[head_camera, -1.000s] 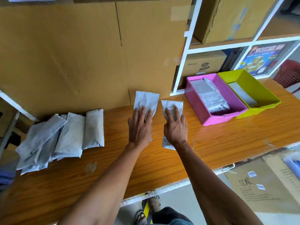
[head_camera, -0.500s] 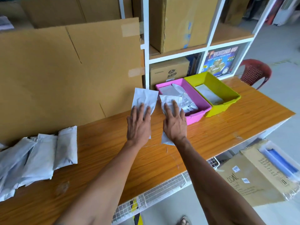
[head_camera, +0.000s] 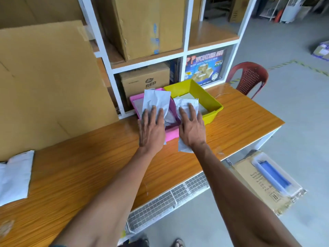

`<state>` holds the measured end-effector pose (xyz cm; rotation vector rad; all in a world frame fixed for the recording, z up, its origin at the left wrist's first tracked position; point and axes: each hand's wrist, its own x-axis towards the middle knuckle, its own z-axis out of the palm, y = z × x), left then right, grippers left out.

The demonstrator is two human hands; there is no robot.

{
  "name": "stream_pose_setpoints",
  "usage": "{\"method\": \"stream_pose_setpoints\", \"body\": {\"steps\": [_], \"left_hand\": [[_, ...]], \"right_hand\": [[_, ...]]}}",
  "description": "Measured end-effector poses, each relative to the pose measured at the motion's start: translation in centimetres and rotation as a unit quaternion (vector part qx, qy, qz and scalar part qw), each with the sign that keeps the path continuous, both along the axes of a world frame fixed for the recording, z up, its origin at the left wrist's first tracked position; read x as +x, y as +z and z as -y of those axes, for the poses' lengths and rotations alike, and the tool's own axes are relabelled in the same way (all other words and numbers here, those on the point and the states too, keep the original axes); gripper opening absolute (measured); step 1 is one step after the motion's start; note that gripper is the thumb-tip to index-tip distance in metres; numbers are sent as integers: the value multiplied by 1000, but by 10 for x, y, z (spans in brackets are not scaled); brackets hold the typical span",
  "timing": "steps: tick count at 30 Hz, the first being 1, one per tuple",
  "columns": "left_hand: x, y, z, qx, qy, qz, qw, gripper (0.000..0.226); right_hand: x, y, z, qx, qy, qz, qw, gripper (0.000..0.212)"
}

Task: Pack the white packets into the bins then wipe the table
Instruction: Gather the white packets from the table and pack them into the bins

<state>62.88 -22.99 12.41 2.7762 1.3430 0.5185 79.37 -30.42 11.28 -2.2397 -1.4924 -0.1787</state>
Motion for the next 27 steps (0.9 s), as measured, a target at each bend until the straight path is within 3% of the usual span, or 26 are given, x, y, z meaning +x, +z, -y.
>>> {"method": "stream_pose_setpoints", "body": {"steps": [13,27], "left_hand": [[135,-7,-33,-2,-42,3,999,65],[235,-27,-125,-22,20,7,1000,58]], "right_hand": [[119,-6,-23,-36,1,4,999,68],[223,-3,-131,-94,32,-18,995,69]]}}
